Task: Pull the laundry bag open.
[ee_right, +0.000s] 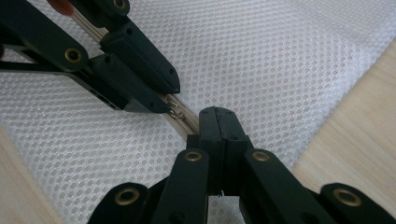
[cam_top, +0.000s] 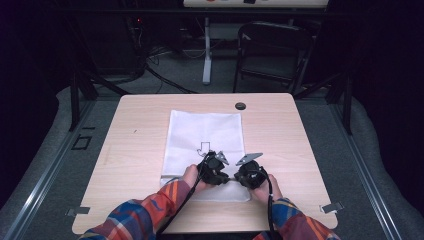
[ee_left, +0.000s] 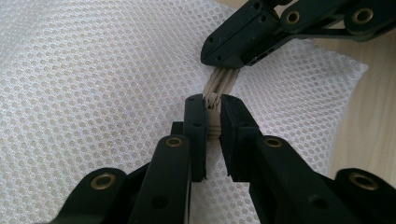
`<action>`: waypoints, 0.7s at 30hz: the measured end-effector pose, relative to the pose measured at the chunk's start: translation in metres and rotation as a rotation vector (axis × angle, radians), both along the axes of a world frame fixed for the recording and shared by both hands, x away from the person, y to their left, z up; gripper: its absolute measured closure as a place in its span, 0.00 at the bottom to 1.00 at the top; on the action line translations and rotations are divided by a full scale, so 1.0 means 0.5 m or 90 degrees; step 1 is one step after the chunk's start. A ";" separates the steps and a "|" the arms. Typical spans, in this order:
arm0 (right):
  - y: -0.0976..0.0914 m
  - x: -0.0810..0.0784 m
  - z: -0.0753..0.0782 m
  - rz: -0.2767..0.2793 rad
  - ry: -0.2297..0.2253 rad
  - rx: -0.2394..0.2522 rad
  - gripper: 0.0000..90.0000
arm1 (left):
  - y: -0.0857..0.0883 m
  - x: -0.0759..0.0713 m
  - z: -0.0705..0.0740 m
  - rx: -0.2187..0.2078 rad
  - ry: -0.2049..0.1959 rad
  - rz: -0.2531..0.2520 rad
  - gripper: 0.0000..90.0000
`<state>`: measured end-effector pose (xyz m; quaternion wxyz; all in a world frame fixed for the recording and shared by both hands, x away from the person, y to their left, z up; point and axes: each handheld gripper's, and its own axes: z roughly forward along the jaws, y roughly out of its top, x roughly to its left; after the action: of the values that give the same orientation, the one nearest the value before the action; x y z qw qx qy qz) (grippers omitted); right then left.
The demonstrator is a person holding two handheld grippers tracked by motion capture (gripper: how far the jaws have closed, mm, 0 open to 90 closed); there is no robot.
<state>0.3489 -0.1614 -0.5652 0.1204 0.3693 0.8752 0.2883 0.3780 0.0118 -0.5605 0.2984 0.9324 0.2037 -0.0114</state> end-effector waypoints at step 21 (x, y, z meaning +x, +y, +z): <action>-0.004 -0.003 -0.006 0.001 -0.002 0.026 1.00 | -0.010 -0.008 0.005 0.029 -0.014 0.003 0.90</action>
<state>0.3473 -0.1633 -0.5683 0.1142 0.3701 0.8694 0.3068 0.3741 0.0070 -0.5580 0.2793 0.9386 0.2024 0.0043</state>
